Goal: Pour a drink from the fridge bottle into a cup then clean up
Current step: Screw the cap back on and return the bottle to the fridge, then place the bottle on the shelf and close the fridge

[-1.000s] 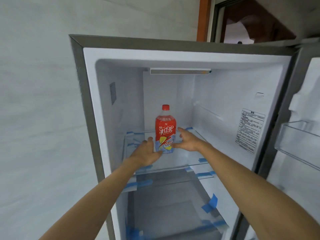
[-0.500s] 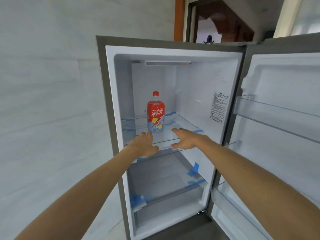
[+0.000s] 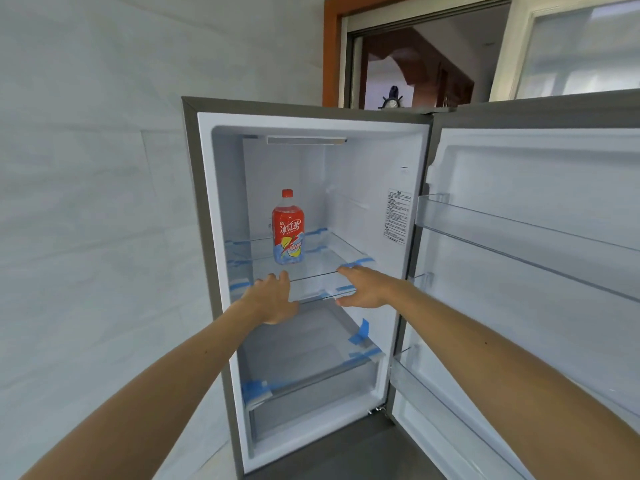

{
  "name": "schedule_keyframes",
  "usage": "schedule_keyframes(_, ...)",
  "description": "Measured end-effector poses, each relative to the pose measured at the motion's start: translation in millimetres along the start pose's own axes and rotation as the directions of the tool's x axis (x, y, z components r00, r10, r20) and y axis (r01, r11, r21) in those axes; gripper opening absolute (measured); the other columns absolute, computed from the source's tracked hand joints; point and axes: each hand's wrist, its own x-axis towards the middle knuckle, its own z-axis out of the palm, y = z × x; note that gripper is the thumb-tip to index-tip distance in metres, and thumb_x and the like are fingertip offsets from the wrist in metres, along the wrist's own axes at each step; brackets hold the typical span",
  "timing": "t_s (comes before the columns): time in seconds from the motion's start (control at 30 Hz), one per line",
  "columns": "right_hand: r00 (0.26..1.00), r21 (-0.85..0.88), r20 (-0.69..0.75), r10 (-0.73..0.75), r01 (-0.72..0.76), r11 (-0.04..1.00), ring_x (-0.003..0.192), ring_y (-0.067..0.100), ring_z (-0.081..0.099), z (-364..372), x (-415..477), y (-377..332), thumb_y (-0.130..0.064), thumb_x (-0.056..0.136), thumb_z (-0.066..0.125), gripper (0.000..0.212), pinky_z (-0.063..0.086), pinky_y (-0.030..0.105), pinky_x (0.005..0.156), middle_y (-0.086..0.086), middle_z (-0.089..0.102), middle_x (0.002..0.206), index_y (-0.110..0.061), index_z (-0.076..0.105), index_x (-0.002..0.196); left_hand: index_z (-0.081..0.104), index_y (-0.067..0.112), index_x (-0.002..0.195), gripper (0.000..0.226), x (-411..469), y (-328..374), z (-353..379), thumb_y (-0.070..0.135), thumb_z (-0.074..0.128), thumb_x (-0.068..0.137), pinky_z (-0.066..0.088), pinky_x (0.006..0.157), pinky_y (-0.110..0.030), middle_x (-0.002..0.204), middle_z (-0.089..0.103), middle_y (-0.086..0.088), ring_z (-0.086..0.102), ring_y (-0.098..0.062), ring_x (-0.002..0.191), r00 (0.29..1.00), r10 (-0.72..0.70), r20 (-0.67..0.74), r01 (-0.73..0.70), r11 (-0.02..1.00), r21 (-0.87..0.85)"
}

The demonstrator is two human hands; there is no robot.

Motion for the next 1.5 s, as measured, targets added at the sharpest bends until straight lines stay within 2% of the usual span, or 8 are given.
schedule_keyframes(0.27, 0.997, 0.047, -0.076, -0.03, 0.033, 0.998, 0.132, 0.032, 0.045, 8.5, -60.4, 16.3, -0.043, 0.094, 0.061, 0.07, 0.042, 0.047, 0.106, 0.013, 0.042, 0.15, -0.012, 0.031, 0.149, 0.028, 0.006, 0.145, 0.071, -40.1, 37.1, 6.1, 0.05, 0.052, 0.095, 0.044, 0.105, -0.052, 0.144, 0.04, -0.022, 0.045, -0.044, 0.13, 1.0, -0.018, -0.016, 0.018, 1.0, 0.024)
schedule_keyframes(0.47, 0.996, 0.016, 0.01, -0.084, 0.084, 0.996, 0.135, 0.03, 0.045, 20.9, -108.1, 26.3, -0.045, 0.094, 0.061, 0.079, 0.041, 0.041, 0.107, 0.011, 0.036, 0.156, -0.015, 0.022, 0.155, 0.026, 0.006, 0.147, 0.071, -90.0, 66.7, 18.6, 0.049, 0.051, 0.095, 0.044, 0.105, -0.052, 0.144, 0.041, -0.024, 0.048, -0.044, 0.128, 0.996, -0.078, -0.032, 0.078, 0.997, -0.003)
schedule_keyframes(0.57, 0.994, 0.001, 0.022, -0.109, 0.109, 0.994, 0.13, 0.03, 0.048, 30.8, -130.9, 27.3, -0.046, 0.093, 0.061, 0.078, 0.043, 0.044, 0.105, 0.013, 0.041, 0.151, -0.016, 0.023, 0.154, 0.027, 0.006, 0.147, 0.071, -118.4, 75.1, 27.3, 0.047, 0.05, 0.094, 0.044, 0.104, -0.053, 0.144, 0.04, -0.024, 0.048, -0.044, 0.128, 0.994, -0.109, -0.018, 0.109, 0.994, -0.013)
schedule_keyframes(0.77, 0.986, 0.018, 0.032, -0.163, 0.162, 0.987, 0.141, 0.028, 0.036, 41.0, -184.8, 18.3, -0.046, 0.094, 0.059, 0.084, 0.038, 0.041, 0.109, 0.011, 0.03, 0.159, -0.014, 0.013, 0.157, 0.02, 0.005, 0.151, 0.075, -177.3, 89.5, 25.9, 0.042, 0.05, 0.094, 0.043, 0.107, -0.051, 0.15, 0.035, -0.026, 0.045, -0.044, 0.131, 0.987, -0.162, -0.003, 0.161, 0.986, -0.046)
schedule_keyframes(0.9, 0.986, 0.034, 0.023, -0.167, 0.166, 0.986, 0.142, 0.028, 0.035, 38.9, -217.3, 13.2, -0.046, 0.094, 0.059, 0.084, 0.037, 0.042, 0.109, 0.009, 0.028, 0.16, -0.015, 0.013, 0.157, 0.025, 0.003, 0.147, 0.072, -208.0, 102.3, 21.5, 0.045, 0.051, 0.094, 0.046, 0.103, -0.05, 0.144, 0.04, -0.027, 0.048, -0.044, 0.126, 0.988, -0.15, -0.021, 0.15, 0.989, -0.012)
schedule_keyframes(1.03, 0.991, 0.019, 0.007, -0.134, 0.134, 0.991, 0.138, 0.029, 0.04, 33.7, -246.8, 8.8, -0.048, 0.094, 0.059, 0.085, 0.04, 0.042, 0.107, 0.012, 0.033, 0.156, -0.017, 0.011, 0.158, 0.028, 0.003, 0.144, 0.069, -230.8, 110.4, 17.7, 0.045, 0.051, 0.094, 0.048, 0.101, -0.051, 0.139, 0.044, -0.026, 0.052, -0.043, 0.121, 0.993, -0.12, -0.017, 0.12, 0.992, -0.031)
schedule_keyframes(1.37, 1.0, 0.074, 0.0, 0.011, -0.011, 0.997, 0.133, 0.029, 0.046, 45.0, -327.1, -9.7, -0.044, 0.094, 0.061, 0.073, 0.043, 0.044, 0.105, 0.009, 0.039, 0.153, -0.015, 0.026, 0.151, 0.021, 0.004, 0.15, 0.075, -289.9, 125.0, 13.0, 0.045, 0.051, 0.095, 0.045, 0.103, -0.051, 0.144, 0.04, -0.029, 0.048, -0.045, 0.127, 1.0, -0.019, -0.009, 0.018, 0.998, -0.061)
schedule_keyframes(1.5, 0.998, 0.034, 0.009, 0.07, -0.07, 0.997, 0.131, 0.03, 0.047, 57.9, -360.0, -20.0, -0.046, 0.094, 0.059, 0.074, 0.044, 0.044, 0.104, 0.01, 0.04, 0.151, -0.018, 0.023, 0.152, 0.02, 0.005, 0.152, 0.075, -314.7, 131.2, 19.2, 0.046, 0.051, 0.096, 0.043, 0.107, -0.049, 0.15, 0.037, -0.025, 0.046, -0.041, 0.132, 0.999, 0.036, 0.01, -0.035, 0.995, -0.091)
